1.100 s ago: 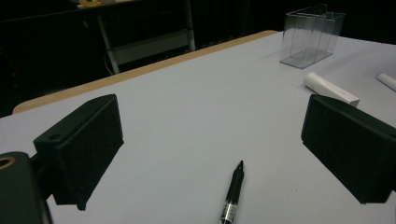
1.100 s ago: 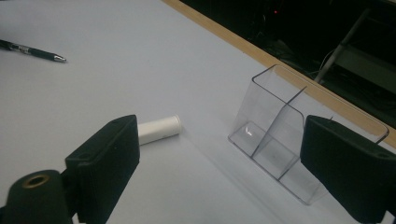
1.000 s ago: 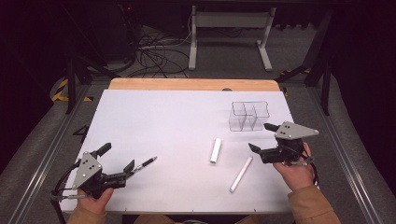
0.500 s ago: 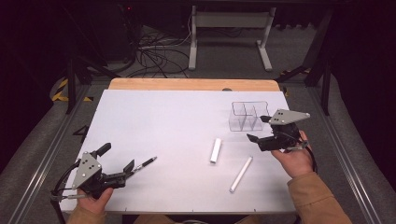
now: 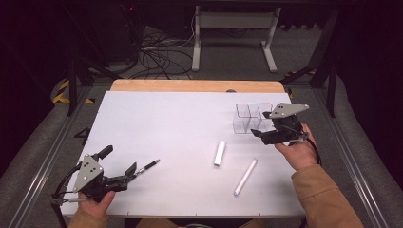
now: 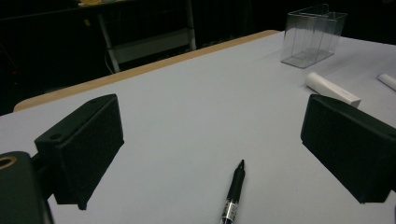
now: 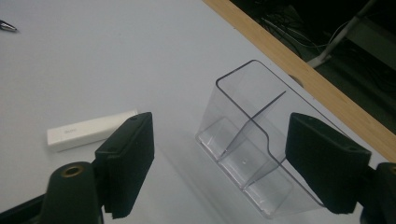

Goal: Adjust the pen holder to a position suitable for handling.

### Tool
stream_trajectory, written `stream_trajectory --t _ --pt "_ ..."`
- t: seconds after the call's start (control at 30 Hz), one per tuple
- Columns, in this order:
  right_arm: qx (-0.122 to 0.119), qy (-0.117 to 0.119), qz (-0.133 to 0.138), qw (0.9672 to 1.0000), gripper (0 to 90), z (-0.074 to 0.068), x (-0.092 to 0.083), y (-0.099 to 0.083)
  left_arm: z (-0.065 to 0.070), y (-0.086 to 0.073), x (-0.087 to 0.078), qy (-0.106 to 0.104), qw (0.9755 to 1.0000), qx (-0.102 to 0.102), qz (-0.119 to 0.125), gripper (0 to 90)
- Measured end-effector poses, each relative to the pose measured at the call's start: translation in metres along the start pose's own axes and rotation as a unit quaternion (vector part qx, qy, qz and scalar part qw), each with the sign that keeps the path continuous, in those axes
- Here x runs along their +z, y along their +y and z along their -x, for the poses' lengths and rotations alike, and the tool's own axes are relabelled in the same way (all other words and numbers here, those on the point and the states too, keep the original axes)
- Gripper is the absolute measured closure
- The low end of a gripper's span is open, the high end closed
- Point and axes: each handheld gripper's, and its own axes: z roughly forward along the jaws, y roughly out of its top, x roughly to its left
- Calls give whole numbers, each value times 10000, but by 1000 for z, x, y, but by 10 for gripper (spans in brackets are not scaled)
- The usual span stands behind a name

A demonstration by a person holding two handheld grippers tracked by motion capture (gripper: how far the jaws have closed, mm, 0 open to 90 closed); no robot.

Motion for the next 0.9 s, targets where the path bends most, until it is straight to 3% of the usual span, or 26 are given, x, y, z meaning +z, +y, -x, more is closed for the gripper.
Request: stream_trajectory --t 0.3,0.57,0.9 --pt "-26 -8 -55 10000 259 3 8 1 0 0 0 2 10000 -4 -2 64" --pt "164 276 -110 9994 313 13 16 -1 0 0 1 -5 10000 -17 -9 66" --pt "-32 196 -612 9979 402 31 41 -1 -1 -1 1 12 10000 -42 -17 67"
